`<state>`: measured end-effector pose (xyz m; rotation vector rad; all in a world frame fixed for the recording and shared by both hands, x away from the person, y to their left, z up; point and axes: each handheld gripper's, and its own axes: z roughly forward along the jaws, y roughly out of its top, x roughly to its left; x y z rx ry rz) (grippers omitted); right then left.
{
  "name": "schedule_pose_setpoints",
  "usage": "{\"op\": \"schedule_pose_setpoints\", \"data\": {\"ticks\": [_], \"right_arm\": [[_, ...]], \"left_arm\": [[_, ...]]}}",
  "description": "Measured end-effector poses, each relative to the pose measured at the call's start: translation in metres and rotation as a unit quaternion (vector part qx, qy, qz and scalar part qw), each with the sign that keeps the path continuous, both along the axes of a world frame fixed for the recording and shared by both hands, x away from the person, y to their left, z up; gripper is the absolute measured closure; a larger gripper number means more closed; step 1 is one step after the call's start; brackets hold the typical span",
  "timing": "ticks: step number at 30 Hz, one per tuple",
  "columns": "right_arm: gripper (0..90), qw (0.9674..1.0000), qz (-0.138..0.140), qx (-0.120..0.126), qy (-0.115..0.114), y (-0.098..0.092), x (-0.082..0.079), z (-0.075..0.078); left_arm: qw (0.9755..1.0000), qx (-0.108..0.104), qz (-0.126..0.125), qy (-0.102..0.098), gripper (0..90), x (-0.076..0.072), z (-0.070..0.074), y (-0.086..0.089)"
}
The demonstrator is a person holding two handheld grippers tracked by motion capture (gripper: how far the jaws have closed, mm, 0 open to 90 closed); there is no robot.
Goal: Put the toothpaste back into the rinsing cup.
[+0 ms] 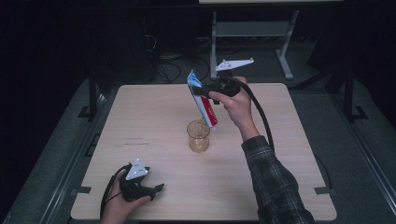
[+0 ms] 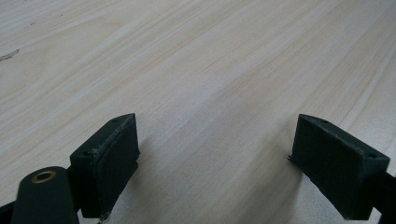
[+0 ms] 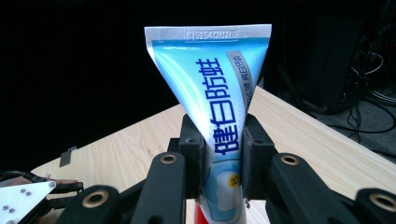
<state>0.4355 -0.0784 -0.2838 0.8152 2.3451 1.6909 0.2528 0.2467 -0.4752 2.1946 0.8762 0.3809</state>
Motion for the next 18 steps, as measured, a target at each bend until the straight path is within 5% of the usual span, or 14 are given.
{"op": "schedule_pose_setpoints", "data": {"ticks": [18], "right_arm": [[73.8, 0.9998, 0.016, -0.004, 0.008, 0.025, 0.009, -0.009]], "left_arm": [[1.0000, -0.001, -0.001, 0.000, 13.5, 0.000, 0.000, 0.000]]}}
